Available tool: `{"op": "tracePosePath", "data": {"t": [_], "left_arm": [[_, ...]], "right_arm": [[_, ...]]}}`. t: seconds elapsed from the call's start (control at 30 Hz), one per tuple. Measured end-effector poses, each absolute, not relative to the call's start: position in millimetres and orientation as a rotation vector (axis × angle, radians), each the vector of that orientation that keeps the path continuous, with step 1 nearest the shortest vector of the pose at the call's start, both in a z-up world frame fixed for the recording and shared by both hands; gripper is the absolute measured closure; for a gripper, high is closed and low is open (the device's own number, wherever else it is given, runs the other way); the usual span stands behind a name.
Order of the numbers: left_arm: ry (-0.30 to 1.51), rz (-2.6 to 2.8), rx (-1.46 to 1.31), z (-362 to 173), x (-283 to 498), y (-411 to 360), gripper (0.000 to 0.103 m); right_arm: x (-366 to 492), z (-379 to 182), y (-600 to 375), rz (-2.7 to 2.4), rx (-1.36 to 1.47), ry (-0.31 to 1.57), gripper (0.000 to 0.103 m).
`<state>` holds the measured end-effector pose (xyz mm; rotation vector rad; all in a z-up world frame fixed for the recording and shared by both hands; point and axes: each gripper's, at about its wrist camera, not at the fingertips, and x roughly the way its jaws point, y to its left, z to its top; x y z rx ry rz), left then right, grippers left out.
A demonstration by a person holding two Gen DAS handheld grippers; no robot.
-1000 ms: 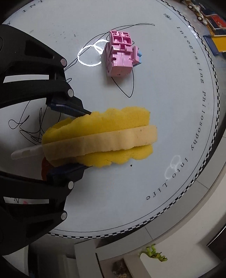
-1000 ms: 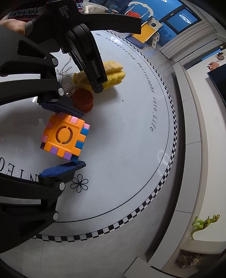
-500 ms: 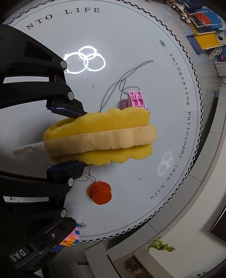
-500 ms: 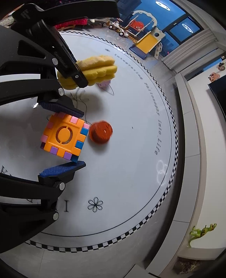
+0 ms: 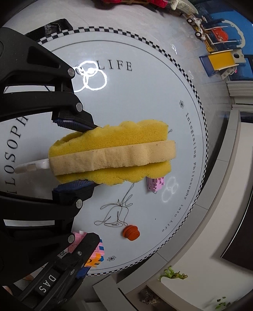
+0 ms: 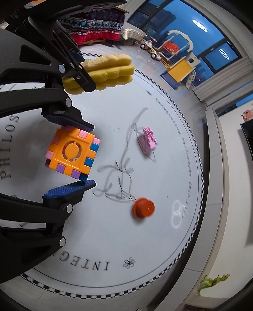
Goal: Collect trash
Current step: 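Carry the cube and sponge over the black trash bag and open both tools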
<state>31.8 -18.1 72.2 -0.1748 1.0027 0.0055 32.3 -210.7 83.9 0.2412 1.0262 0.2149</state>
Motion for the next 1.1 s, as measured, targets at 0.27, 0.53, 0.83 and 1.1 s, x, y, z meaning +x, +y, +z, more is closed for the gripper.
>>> {"op": "tracePosePath", "data": {"t": [0.27, 0.53, 0.83, 1.1], "left_arm": [[0.939, 0.077, -0.17, 75.8, -36.1, 40.0, 0.059], [0.924, 0.194, -0.182, 61.6, -98.4, 106.1, 0.058], [0.934, 0.334, -0.199, 39.9, -155.7, 169.5, 0.056], [1.02, 0.532, -0.238, 2.1, -205.9, 241.4, 0.048]], "right_arm": [[-14.4, 76.0, -145.3, 0.35, 0.191, 1.042, 0.05], [-66.3, 63.0, -64.5, 0.531, 0.091, 1.072, 0.05], [-123.3, 46.9, 28.2, 0.724, -0.063, 1.111, 0.05], [-177.4, 21.7, 102.9, 0.906, -0.208, 1.155, 0.048]]}}
